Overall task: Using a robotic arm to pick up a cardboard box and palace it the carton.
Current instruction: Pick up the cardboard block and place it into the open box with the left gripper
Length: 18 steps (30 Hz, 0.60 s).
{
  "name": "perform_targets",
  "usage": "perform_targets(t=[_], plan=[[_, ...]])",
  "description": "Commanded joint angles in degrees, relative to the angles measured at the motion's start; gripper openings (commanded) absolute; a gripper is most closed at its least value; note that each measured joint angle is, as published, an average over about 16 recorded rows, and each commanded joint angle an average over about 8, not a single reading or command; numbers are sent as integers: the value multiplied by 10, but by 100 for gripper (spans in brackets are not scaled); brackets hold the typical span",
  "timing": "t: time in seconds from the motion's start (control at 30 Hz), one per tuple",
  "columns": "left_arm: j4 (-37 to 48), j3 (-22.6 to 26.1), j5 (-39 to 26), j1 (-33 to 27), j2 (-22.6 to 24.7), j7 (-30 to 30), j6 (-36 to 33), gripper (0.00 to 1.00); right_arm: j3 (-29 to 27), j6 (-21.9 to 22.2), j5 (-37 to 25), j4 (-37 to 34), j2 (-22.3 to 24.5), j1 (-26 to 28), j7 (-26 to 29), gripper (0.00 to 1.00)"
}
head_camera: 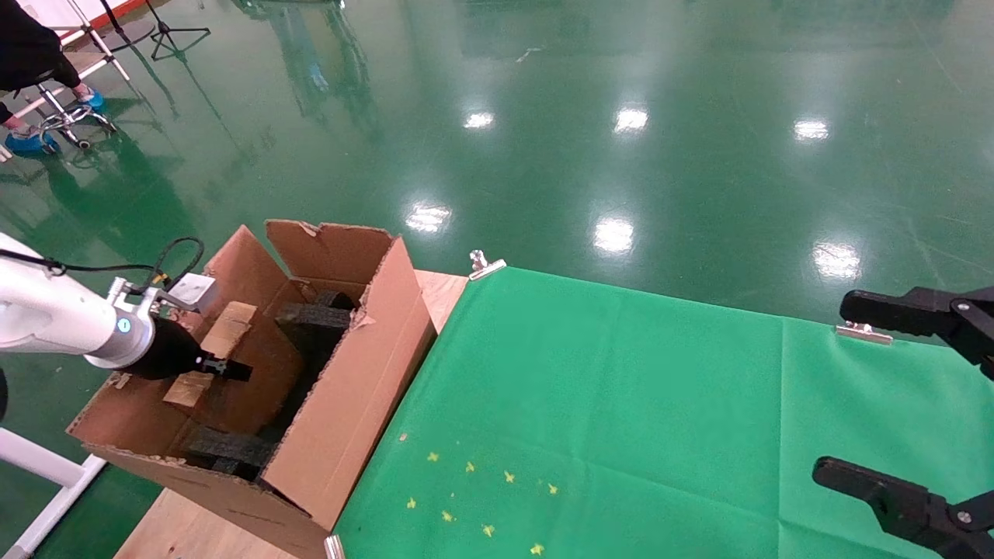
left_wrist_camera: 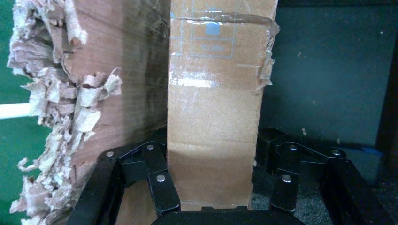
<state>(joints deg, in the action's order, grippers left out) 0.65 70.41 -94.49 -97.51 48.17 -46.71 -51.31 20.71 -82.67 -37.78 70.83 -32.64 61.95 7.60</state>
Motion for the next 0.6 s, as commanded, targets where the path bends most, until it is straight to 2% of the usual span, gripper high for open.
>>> perform_targets(t=[0.03,0.1,0.13,0.37,0.4,0.6], plan=[[1,-1,1,4,3,-4,2,0,0,0,0,0,0,0,0,100],[3,1,-1,9,8,-10,9,0,0,0,0,0,0,0,0,100],[3,2,-2,11,10,-13,12,5,0,0,0,0,0,0,0,100],[8,5,-6,20,21,-30,27,92,0,0,0,0,0,0,0,100],[8,5,-6,20,21,-31,28,100,0,0,0,0,0,0,0,100],[8,5,-6,20,21,-30,28,100,0,0,0,0,0,0,0,100]])
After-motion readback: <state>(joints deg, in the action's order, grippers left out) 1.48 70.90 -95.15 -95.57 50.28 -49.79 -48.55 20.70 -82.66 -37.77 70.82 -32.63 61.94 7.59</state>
